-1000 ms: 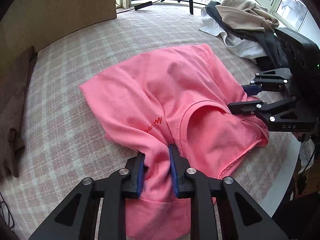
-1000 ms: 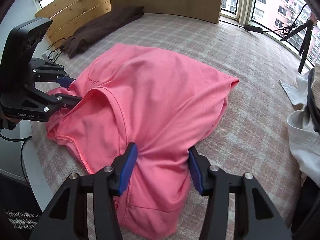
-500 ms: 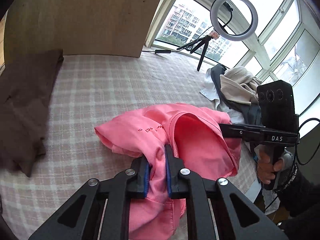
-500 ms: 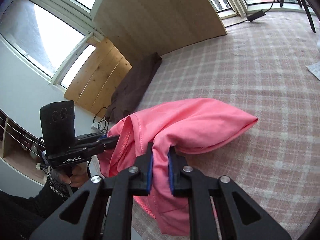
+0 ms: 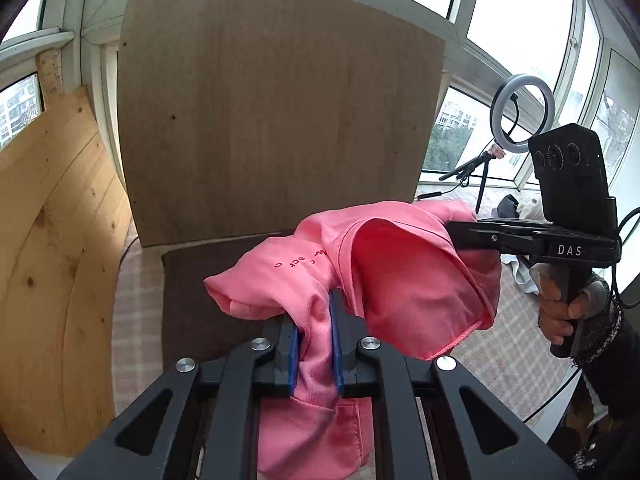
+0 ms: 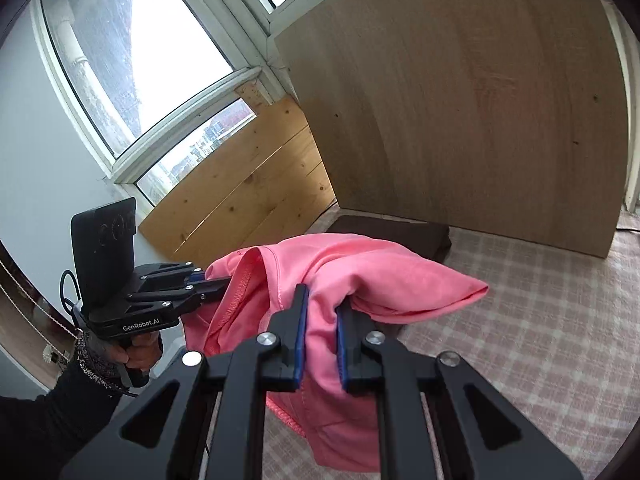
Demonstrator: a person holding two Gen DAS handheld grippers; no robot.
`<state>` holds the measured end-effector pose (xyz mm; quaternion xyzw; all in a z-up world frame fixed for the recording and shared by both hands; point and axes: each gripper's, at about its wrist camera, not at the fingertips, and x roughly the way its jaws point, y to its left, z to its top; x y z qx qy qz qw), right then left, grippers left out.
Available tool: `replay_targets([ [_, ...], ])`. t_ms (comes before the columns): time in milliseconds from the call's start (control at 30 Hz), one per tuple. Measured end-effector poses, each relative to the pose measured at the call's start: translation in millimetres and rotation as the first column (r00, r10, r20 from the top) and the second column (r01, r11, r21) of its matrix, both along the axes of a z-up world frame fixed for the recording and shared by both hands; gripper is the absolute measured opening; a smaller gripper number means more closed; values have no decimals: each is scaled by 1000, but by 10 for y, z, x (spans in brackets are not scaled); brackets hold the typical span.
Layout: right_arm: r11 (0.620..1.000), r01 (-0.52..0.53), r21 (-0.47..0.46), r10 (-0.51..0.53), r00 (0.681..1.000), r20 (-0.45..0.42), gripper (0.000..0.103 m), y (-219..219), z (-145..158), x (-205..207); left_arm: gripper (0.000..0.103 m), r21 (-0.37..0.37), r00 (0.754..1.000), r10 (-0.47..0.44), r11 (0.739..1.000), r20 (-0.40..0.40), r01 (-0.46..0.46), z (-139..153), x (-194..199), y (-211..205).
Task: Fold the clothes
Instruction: 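Carry the shirt with both tools onto the folded brown garment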
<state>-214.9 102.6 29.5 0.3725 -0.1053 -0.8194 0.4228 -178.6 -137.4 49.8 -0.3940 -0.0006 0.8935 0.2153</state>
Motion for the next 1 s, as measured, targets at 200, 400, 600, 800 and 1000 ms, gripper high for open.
replay_targets([
  [200,996,-25,88,13,992,126,13,-701,-426,-460,25,-221,978,97,974,184,-55,-737,-426,-622],
  [400,978,-41,204,-35,933,357,20,-597,-1217,-560,37,-172,946,219,968,237,-181,-1002,-360,-1054],
  [600,993,54,105,-82,957,278,28,-545,-1044,-1030,43,-116,927,299,953,224,-280,-998,-1002,-1086],
  [800,988,2,157,-38,972,230,28,-847,-1106,-1411,44,-87,891,316,948,325,-305,-1460,-1456,-1384],
  [1000,982,-47,184,5,975,224,29,-923,-1254,-1554,53,-99,883,306,952,355,-290,-1713,-1542,-1413],
])
